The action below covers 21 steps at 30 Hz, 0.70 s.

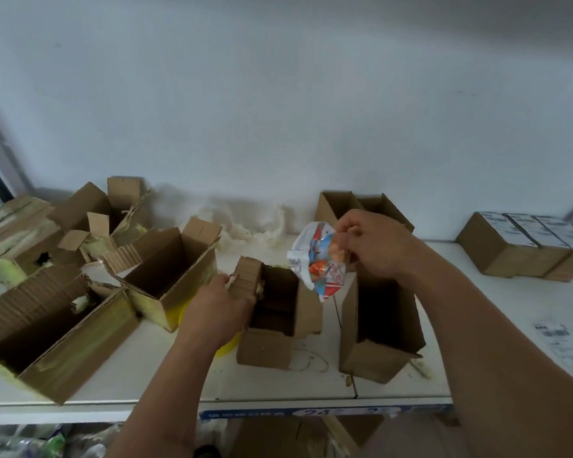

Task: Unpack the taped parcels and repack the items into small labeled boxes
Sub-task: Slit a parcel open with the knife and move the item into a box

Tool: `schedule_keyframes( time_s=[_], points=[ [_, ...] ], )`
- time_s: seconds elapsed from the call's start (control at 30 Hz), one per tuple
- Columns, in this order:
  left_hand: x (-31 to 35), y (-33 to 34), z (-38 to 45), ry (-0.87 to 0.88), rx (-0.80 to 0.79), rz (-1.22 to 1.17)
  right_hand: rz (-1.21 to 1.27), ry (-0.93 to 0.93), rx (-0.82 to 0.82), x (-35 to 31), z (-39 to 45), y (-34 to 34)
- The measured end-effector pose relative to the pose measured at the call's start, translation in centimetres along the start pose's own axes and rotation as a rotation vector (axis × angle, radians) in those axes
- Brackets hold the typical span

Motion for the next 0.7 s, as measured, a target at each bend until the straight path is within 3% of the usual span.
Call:
schedule_keyframes(
  time_s=[0.1,0.17,0.27,0.4,0.6,0.7],
  points=[
    [3.9,-0.9,-1.0,0.196,0.150,0.308,0.156,0.088,0.056,3.2,-2.1,-2.1],
    [7.7,-0.4,-2.3,0.362,0.203,0.200,0.188,0.134,0.084,5.4,-3.1,-2.7],
    [11.7,3.2,-3.9,0.434,0.080,-0.006,0.156,0.190,0.145,8.6,-4.2,-3.1],
    [13.7,8.8,-4.7,0.426,-0.093,-0.054,0.109,0.231,0.187,12.0,-4.6,-3.1],
    [13.5,12.0,-4.0,0.371,-0.217,0.096,-0.085,0.217,0.196,14.4,-3.9,-2.9],
    [12.5,12.0,-3.8,0.282,-0.244,-0.026,-0.144,0.222,0.175,14.4,-3.5,-2.4]
  ],
)
Point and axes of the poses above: each hand's wrist, its own z-axis towards the middle knuckle, its own y-axis out of the palm, x = y × z, the point moved 9 cm from there along z, towards the middle knuckle, and after that the axes turned 5 degrees about y, right-handed, at the moved point
